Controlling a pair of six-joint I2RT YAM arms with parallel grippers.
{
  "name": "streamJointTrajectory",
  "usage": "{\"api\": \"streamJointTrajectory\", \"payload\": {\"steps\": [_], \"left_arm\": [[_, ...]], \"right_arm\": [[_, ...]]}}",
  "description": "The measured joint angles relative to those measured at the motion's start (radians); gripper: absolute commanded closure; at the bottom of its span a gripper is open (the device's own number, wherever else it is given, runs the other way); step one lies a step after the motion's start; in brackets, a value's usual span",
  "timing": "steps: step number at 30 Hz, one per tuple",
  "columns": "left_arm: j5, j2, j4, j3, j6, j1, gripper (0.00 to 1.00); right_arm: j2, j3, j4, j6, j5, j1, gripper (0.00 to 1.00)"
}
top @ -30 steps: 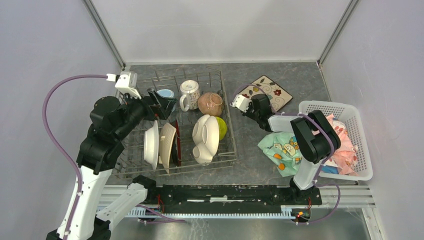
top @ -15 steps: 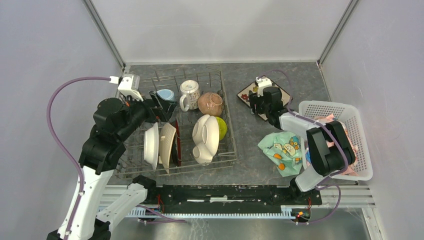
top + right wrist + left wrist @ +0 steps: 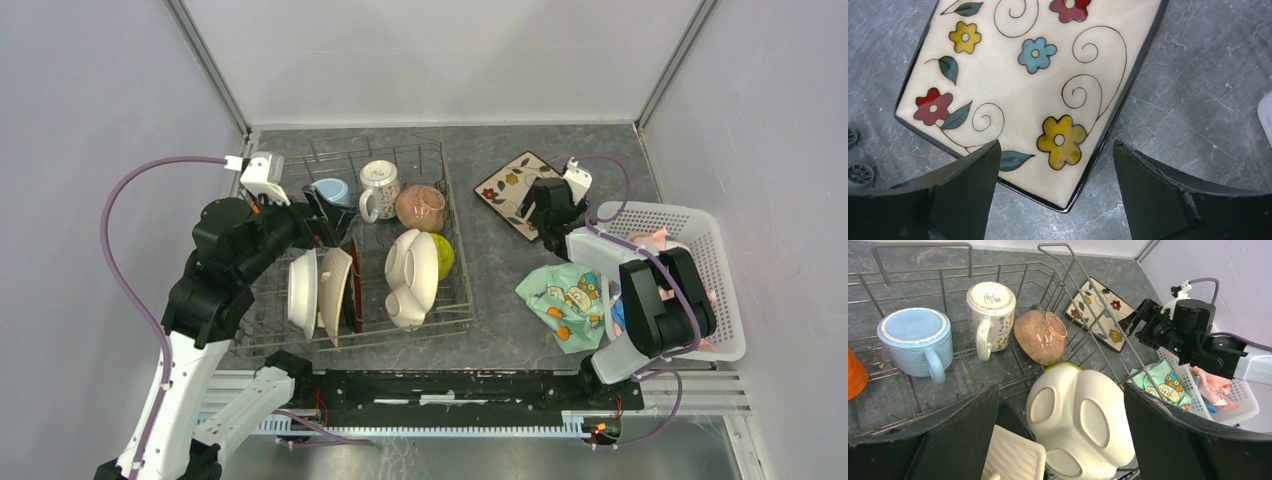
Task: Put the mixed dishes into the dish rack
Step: Pick up the plate at the center of the board.
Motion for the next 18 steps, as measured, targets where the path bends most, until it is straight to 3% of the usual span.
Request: {"api": "streamJointTrajectory", "payload": {"steps": [18], "left_arm": [[0.0, 0.0, 0.0, -0.01, 0.0, 0.0, 0.0]], "right_arm": [[0.056, -0.041, 0.025, 0.139, 0.031, -0.017, 0.09]]}}
